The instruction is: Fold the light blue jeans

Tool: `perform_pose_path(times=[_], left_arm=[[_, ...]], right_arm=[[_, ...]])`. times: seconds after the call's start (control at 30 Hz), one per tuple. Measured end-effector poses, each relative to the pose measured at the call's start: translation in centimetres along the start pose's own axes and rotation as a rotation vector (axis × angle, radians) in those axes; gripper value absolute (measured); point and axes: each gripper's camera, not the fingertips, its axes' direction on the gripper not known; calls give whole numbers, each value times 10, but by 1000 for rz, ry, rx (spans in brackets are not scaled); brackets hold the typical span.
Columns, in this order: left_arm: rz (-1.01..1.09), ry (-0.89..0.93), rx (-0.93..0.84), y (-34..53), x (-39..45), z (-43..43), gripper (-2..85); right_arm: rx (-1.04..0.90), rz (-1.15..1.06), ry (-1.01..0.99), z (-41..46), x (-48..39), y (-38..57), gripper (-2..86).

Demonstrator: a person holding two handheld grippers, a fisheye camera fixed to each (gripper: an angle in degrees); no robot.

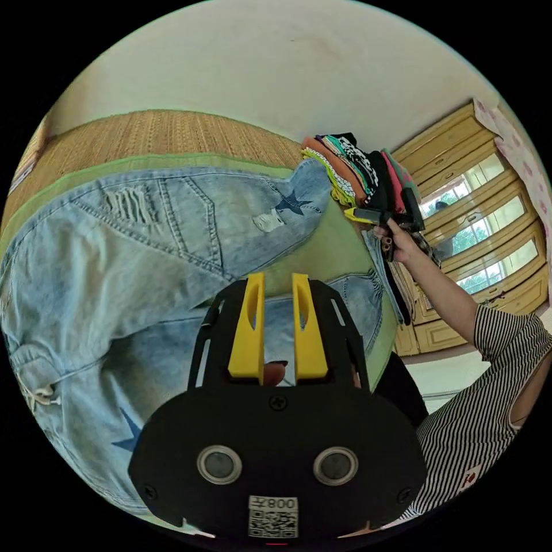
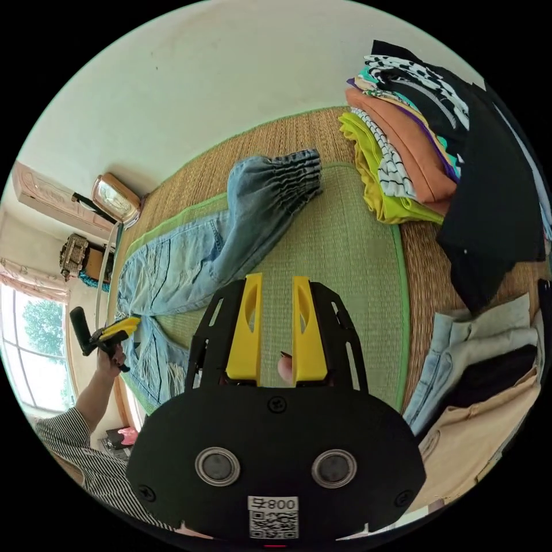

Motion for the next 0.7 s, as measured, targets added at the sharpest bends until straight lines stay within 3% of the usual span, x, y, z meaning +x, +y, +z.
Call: perform_pose_path(times=[0.27, 0.37, 0.7], left_arm=[[142, -189, -66, -119, 23, 120, 75], [133, -253, -130, -133, 13, 159, 67], [80, -254, -76, -141, -6, 190, 11]], right_arm=[[-7, -19, 204, 54, -12, -74, 79], [-45, -37, 193, 75, -12, -85, 77], [-4, -80, 217, 48, -10, -60, 7]])
